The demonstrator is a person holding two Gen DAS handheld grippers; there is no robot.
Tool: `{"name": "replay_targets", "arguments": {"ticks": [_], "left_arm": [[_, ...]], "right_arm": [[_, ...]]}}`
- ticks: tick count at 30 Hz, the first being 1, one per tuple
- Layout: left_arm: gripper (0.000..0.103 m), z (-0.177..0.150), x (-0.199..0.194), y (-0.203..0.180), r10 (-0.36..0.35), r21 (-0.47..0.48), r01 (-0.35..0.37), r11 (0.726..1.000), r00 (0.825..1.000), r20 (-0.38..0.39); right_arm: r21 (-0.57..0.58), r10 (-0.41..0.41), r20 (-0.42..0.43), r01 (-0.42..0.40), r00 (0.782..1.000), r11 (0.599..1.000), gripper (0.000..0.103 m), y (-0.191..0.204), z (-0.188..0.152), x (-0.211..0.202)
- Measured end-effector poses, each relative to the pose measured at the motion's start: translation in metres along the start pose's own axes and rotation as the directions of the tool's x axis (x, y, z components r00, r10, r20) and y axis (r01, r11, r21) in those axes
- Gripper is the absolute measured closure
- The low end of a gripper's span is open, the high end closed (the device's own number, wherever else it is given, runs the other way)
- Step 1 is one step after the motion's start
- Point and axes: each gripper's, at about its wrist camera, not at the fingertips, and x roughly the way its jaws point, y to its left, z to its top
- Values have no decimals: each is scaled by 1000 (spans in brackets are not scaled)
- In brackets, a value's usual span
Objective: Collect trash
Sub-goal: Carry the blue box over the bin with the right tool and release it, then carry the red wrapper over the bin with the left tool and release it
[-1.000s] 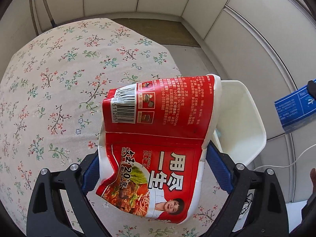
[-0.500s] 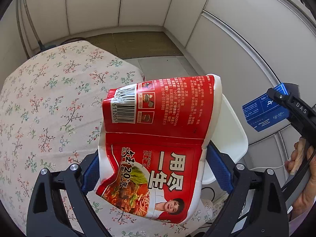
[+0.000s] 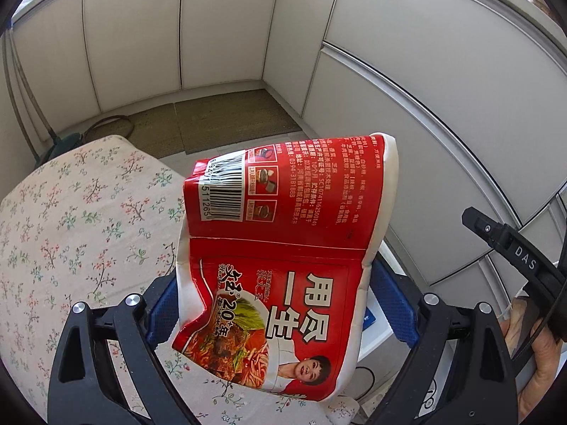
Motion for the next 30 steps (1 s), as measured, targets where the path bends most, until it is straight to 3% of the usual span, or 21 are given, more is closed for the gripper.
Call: {"name": "replay_targets", "arguments": {"ticks": [13, 22, 30], "left_arm": [[13, 17, 13, -37, -22, 91, 20, 996, 1000, 19], [12, 24, 33, -59, -32, 86, 33, 996, 999, -8], [11, 23, 39, -54, -34, 60, 36, 998, 999, -28]], "right_arm": [[107, -58, -3, 58, 998, 993, 12, -46, 7, -8], [122, -72, -2, 72, 997, 990, 12, -60, 9, -7], [106, -75, -1, 75, 997, 992, 12, -58, 9, -10]]}}
